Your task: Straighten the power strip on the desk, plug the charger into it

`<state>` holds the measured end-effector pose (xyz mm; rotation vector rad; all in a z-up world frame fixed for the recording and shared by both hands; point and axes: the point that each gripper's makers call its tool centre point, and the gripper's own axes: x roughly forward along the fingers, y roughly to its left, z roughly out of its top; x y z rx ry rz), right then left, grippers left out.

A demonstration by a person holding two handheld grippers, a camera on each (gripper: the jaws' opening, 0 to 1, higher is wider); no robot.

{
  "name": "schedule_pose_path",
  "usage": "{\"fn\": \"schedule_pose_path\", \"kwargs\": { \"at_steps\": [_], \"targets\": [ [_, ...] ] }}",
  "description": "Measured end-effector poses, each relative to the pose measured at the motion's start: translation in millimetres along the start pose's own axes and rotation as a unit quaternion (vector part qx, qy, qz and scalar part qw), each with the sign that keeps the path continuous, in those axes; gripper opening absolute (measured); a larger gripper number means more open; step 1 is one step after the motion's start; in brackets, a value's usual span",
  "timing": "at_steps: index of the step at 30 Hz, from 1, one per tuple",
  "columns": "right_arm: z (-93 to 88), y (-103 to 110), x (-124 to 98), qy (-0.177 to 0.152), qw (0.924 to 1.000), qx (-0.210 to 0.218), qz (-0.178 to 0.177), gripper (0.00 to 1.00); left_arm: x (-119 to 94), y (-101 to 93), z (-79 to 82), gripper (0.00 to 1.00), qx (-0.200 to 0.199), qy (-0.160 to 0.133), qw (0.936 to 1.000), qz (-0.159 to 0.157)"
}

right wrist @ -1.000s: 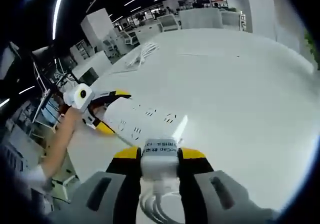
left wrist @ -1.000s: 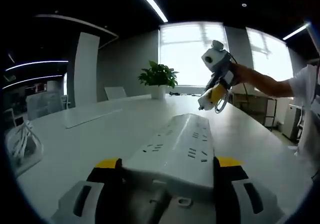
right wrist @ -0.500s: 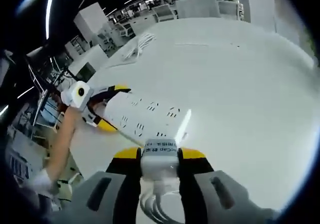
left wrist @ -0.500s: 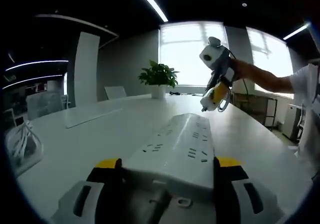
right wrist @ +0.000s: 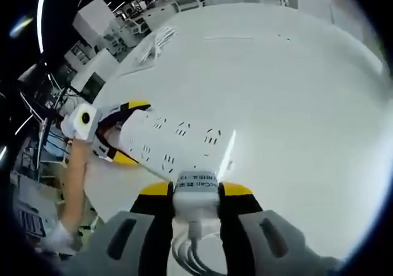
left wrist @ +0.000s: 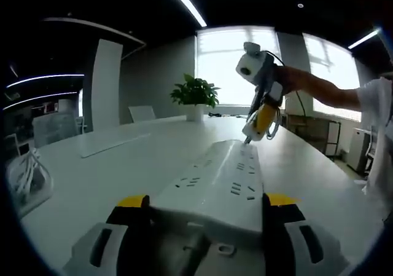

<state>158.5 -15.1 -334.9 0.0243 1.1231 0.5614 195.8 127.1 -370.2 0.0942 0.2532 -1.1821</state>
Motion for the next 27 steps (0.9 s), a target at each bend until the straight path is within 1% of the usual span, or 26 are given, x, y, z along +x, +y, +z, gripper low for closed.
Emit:
{"fn": "schedule_pose_path", "kwargs": {
  "at_steps": [5, 9, 12, 15, 19, 23, 27],
  "targets": [
    [5.9, -1.2, -0.4, 0.016, 0.9998, -0.003, -0.014, 0.27, 0.3, 0.4, 0.3, 0.76, 0.0, 0.001, 1.0, 0.0],
    [6.6, -2.7, 1.2, 0.034, 0.9987, -0.007, -0.038, 0.28, 0.8, -0.1, 0.3, 0.76, 0.0, 0.002, 1.0, 0.001],
    [11.3, -1.9, 0.3, 0.044, 0.9979, -0.005, -0.047, 0.28, 1.5, 0.4, 0.4, 0.76, 0.0, 0.002, 1.0, 0.002],
    [9.4, 1.2, 1.3, 0.051, 0.9971, -0.003, -0.057, 0.28, 1.9, 1.0, 0.5, 0.76, 0.0, 0.002, 1.0, 0.002],
    [11.2, 2.5, 1.7, 0.052, 0.9966, 0.0, -0.064, 0.28, 2.2, 1.3, 0.6, 0.76, 0.0, 0.002, 1.0, 0.003],
    [17.4, 2.8, 2.6, 0.041, 0.9965, 0.003, -0.073, 0.28, 2.2, -0.1, 0.3, 0.76, -0.001, 0.003, 1.0, 0.004],
    [15.3, 3.2, 2.5, 0.036, 0.9961, 0.003, -0.08, 0.28, 2.1, -0.1, 0.3, 0.76, -0.001, 0.003, 1.0, 0.004]
  ]
}}
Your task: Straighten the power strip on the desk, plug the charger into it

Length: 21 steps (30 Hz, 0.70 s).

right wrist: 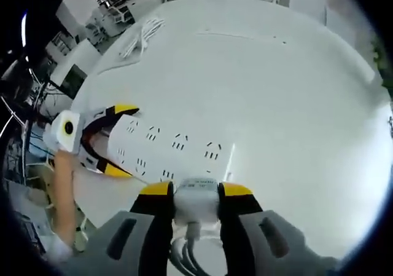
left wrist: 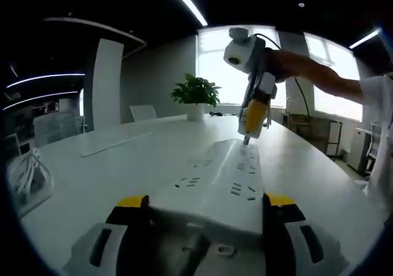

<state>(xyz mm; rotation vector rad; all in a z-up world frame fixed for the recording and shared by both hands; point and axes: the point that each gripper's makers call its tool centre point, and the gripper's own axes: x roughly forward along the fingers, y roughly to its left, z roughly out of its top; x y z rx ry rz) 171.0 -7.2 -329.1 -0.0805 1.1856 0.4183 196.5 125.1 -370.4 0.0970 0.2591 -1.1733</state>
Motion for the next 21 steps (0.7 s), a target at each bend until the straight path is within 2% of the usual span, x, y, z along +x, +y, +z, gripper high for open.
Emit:
{"fn": "schedule_pose_path", "kwargs": {
  "at_steps": [7, 13, 16, 21],
  "targets": [
    [3.8, -0.2, -0.3, -0.022, 0.9995, 0.001, -0.024, 0.28, 0.1, 0.6, 0.1, 0.76, 0.0, 0.001, 1.0, 0.001],
    [10.7, -0.4, 0.2, -0.032, 0.9975, -0.007, -0.062, 0.28, 0.3, -1.8, -0.6, 0.77, -0.001, 0.001, 1.0, 0.004],
    [8.6, -0.6, 0.0, -0.037, 0.9969, -0.004, -0.07, 0.28, 0.4, -1.3, -0.5, 0.77, -0.001, 0.001, 1.0, 0.005],
    [-3.9, 1.9, -0.9, -0.052, 0.9956, 0.031, -0.072, 0.28, 0.7, -0.5, -0.2, 0.77, -0.002, 0.002, 1.0, 0.008]
  ]
}}
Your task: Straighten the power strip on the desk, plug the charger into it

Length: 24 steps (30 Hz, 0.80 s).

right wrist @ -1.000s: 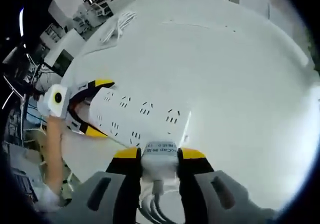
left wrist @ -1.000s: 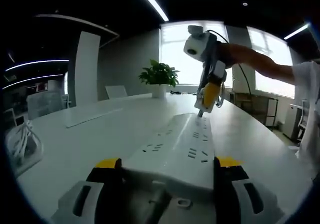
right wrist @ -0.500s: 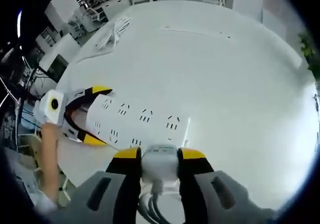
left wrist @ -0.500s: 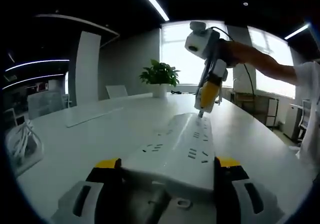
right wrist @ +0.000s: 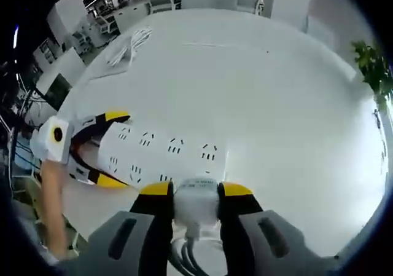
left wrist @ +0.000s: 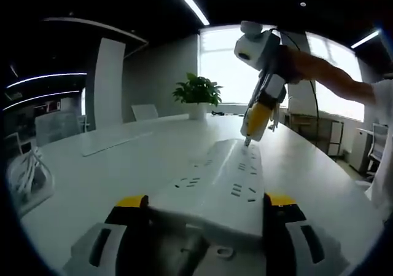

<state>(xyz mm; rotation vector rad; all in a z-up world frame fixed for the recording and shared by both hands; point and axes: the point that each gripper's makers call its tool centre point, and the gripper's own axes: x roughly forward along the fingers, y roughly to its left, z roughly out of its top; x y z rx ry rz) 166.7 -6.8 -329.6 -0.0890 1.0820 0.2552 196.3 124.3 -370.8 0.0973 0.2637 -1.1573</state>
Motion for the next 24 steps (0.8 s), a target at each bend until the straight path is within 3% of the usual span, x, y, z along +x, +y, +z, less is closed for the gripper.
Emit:
{"fn": "schedule_pose_path", "kwargs": {
  "at_steps": [3, 4, 5, 6, 9, 12, 13, 14, 19, 21, 22, 24],
  "targets": [
    [-0.3, -2.1, 5.3, 0.003, 0.9998, 0.021, 0.003, 0.28, -0.1, 0.0, 0.0, 0.77, 0.0, 0.0, 1.0, 0.001],
    [-3.8, 0.5, 6.0, 0.016, 0.9974, 0.069, 0.008, 0.28, -0.2, -0.3, -0.1, 0.77, -0.001, 0.0, 1.0, 0.001],
    [0.3, -4.5, 6.2, 0.013, 0.999, 0.042, 0.008, 0.28, -0.3, -0.2, 0.0, 0.77, -0.001, 0.0, 1.0, 0.002],
    [0.0, -4.2, 6.3, 0.016, 0.9981, 0.059, 0.011, 0.28, -0.3, -0.1, 0.0, 0.77, -0.001, 0.0, 1.0, 0.003],
    [3.6, -2.9, 7.0, 0.021, 0.9982, 0.057, 0.004, 0.28, -0.4, 0.3, 0.1, 0.77, -0.002, 0.0, 1.0, 0.004],
    [1.8, -3.8, 15.2, 0.021, 0.9991, 0.033, -0.015, 0.28, -0.3, 0.2, 0.1, 0.77, -0.002, 0.0, 1.0, 0.004],
    [3.5, -3.9, 14.8, 0.015, 0.9968, 0.074, -0.028, 0.28, -0.3, 0.9, 0.9, 0.77, 0.0, -0.002, 1.0, 0.005],
    [4.3, -0.3, 13.8, 0.015, 0.9991, 0.033, -0.024, 0.28, -0.5, 1.1, 0.9, 0.77, -0.001, -0.002, 1.0, 0.006],
    [1.6, -9.4, 11.1, 0.009, 0.9988, 0.044, -0.016, 0.28, -1.3, -0.7, 0.6, 0.77, -0.001, -0.003, 1.0, 0.006],
    [-4.0, -5.0, 12.0, -0.003, 0.9989, 0.04, -0.024, 0.28, -1.4, -0.8, 0.5, 0.77, -0.001, -0.002, 1.0, 0.006],
    [-6.4, -2.5, 10.9, 0.007, 0.9988, 0.045, -0.018, 0.28, -1.5, -1.1, 0.5, 0.77, -0.001, -0.002, 1.0, 0.007],
    [5.4, -9.4, 13.7, -0.001, 0.9989, 0.041, -0.023, 0.28, -1.7, -1.3, 0.4, 0.77, -0.001, -0.002, 1.0, 0.007]
  ]
}}
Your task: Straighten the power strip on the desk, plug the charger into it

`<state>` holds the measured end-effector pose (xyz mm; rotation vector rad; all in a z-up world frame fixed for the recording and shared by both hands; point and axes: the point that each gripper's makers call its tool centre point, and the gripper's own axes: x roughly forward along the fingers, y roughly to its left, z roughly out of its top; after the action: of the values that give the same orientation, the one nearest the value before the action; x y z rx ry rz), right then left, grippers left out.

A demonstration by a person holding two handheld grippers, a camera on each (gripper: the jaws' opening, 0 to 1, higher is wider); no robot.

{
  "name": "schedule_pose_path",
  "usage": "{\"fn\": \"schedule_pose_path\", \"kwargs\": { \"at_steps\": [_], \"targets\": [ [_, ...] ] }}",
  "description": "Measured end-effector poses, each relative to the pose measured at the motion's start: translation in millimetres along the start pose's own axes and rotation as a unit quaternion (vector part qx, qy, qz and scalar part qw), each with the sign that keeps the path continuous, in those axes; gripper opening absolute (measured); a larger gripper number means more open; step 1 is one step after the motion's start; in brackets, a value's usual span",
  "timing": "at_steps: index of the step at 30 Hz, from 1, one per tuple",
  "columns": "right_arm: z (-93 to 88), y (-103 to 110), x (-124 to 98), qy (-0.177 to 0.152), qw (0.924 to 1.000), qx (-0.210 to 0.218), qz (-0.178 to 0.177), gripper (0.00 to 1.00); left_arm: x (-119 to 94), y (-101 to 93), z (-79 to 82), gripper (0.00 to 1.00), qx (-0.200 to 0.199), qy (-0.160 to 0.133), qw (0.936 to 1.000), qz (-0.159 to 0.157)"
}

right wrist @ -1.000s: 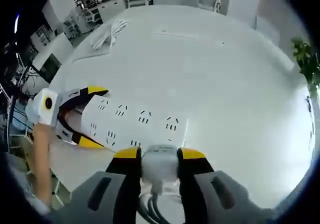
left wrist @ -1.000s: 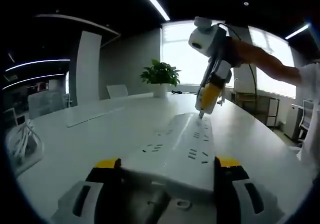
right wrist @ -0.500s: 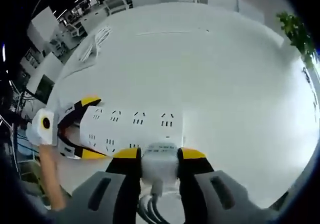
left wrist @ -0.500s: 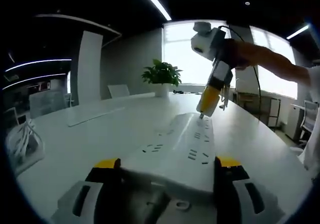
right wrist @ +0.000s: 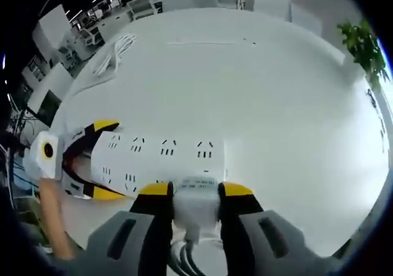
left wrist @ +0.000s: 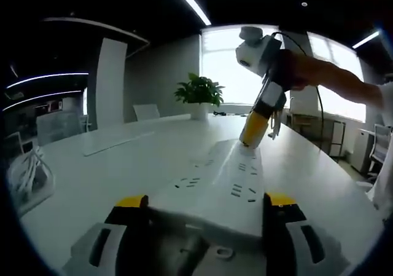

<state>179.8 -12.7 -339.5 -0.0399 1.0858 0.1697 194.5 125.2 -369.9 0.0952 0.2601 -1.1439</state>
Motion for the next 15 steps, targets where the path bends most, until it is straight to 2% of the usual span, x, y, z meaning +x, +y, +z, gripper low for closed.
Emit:
{"fn": "schedule_pose_path", "kwargs": {
  "at_steps": [1, 7, 10, 13, 15],
  "targets": [
    [-7.0, 3.9, 0.0, -0.008, 1.0, -0.002, -0.005, 0.28, -0.1, -0.1, 0.0, 0.77, 0.0, 0.0, 1.0, 0.0],
    [-15.9, 8.7, 0.4, -0.002, 0.9995, -0.03, 0.001, 0.3, -0.2, 0.3, 0.3, 0.77, 0.0, -0.002, 1.0, -0.001],
    [-25.3, 11.3, -2.9, 0.026, 0.9992, -0.027, 0.013, 0.3, -0.4, -0.4, 0.1, 0.77, 0.0, -0.002, 1.0, -0.002],
    [-24.2, 12.1, -13.3, 0.029, 0.9991, -0.022, 0.024, 0.3, -0.3, -1.0, -0.1, 0.77, 0.0, -0.002, 1.0, -0.002],
    [-14.0, 6.9, -18.5, 0.03, 0.9988, -0.026, 0.028, 0.27, -0.3, -1.4, -0.2, 0.77, 0.0, -0.002, 1.0, -0.002]
  ]
}}
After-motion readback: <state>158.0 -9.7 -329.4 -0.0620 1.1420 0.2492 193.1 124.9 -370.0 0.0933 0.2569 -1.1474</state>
